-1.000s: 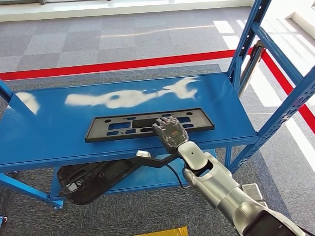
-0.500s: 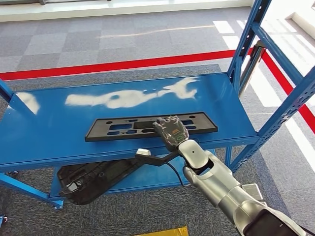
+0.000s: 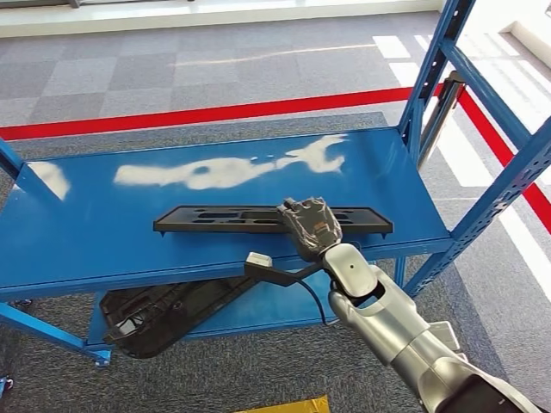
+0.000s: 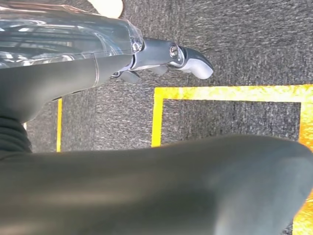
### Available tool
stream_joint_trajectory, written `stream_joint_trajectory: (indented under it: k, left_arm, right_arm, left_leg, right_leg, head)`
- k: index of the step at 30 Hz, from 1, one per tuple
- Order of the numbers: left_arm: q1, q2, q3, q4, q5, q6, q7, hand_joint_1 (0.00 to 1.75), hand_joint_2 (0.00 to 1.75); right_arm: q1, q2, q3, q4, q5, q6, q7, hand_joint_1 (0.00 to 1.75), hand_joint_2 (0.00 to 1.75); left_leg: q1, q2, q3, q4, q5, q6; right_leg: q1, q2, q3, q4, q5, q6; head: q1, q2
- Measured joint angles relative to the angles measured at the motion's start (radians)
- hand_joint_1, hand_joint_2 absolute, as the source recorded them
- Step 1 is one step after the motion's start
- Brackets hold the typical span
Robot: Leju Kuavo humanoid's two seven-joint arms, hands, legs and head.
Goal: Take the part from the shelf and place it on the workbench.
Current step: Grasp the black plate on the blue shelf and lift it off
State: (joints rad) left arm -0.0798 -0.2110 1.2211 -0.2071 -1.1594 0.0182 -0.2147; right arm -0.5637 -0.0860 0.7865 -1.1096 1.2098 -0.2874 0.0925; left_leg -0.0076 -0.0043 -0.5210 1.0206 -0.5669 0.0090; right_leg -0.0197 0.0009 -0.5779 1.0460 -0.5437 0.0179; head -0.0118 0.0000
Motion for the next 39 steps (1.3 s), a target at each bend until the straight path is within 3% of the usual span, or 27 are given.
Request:
stream_joint_trajectory:
  k: [4,8,11,12,15,26,31,39]
  left_arm:
    - [0.0,0.0,0.0,0.0,0.003,0.0,-0.024,0.0,1.75]
    - [0.001,0.0,0.0,0.0,0.009,0.0,-0.047,0.0,1.75]
    - [0.004,0.0,0.002,0.0,0.016,0.0,-0.061,0.0,0.44]
    - [0.005,0.0,0.002,0.0,0.019,0.0,-0.068,0.0,0.44]
    - [0.008,0.0,0.006,0.0,0.03,0.003,-0.09,0.0,1.75]
    - [0.008,0.0,0.06,0.0,0.095,0.048,-0.088,0.0,1.75]
    - [0.008,0.0,0.081,0.0,0.112,0.052,-0.091,0.0,1.75]
    - [0.006,0.0,0.099,0.0,0.123,0.044,-0.109,0.0,1.75]
  right_arm:
    - [0.03,-0.039,-0.038,-0.091,-0.017,-0.018,-0.003,1.75,1.75]
    - [0.079,-0.088,-0.084,-0.203,-0.033,-0.047,-0.017,1.75,1.75]
    - [0.127,-0.129,-0.123,-0.299,-0.055,-0.068,-0.035,1.75,1.75]
    - [0.145,-0.143,-0.137,-0.333,-0.06,-0.077,-0.042,1.75,1.75]
    - [0.207,-0.183,-0.175,-0.435,-0.068,-0.099,-0.059,1.75,1.75]
    - [0.441,-0.287,-0.27,-0.763,-0.159,-0.18,-0.143,1.75,1.75]
    - [0.515,-0.325,-0.287,-0.889,-0.402,-0.168,-0.258,1.75,1.75]
    - [0.589,-0.355,-0.295,-1.037,-0.761,0.01,-0.444,1.75,1.75]
  left_leg:
    - [0.0,0.0,0.0,0.0,0.0,0.0]
    - [0.0,0.0,-0.001,0.0,0.0,0.0]
    - [0.0,0.0,-0.001,0.0,0.0,0.0]
    - [0.0,0.0,-0.001,0.0,0.0,0.0]
    - [0.0,0.0,-0.001,0.0,0.0,0.0]
    - [0.0,0.0,-0.002,0.0,-0.001,0.001]
    - [0.0,0.0,-0.002,0.0,-0.001,0.001]
    - [0.0,0.0,-0.001,0.0,-0.001,0.001]
  right_leg:
    - [0.0,0.0,0.0,0.0,0.0,0.0]
    - [0.0,0.0,-0.001,0.0,0.0,0.0]
    - [0.0,-0.001,-0.001,0.0,0.0,0.0]
    - [0.0,-0.001,-0.001,0.0,0.0,0.0]
    - [0.0,-0.001,-0.001,0.0,0.0,0.0]
    - [0.0,-0.001,-0.002,-0.001,0.0,0.0]
    - [0.0,-0.001,-0.001,-0.001,0.0,0.0]
    - [0.0,0.0,-0.001,-0.001,0.0,0.0]
  head:
    - [0.0,0.0]
    - [0.0,0.0]
    - [0.0,0.0]
    - [0.0,0.0]
    - [0.0,0.0]
    - [0.0,0.0]
    - [0.0,0.0]
    - [0.0,0.0]
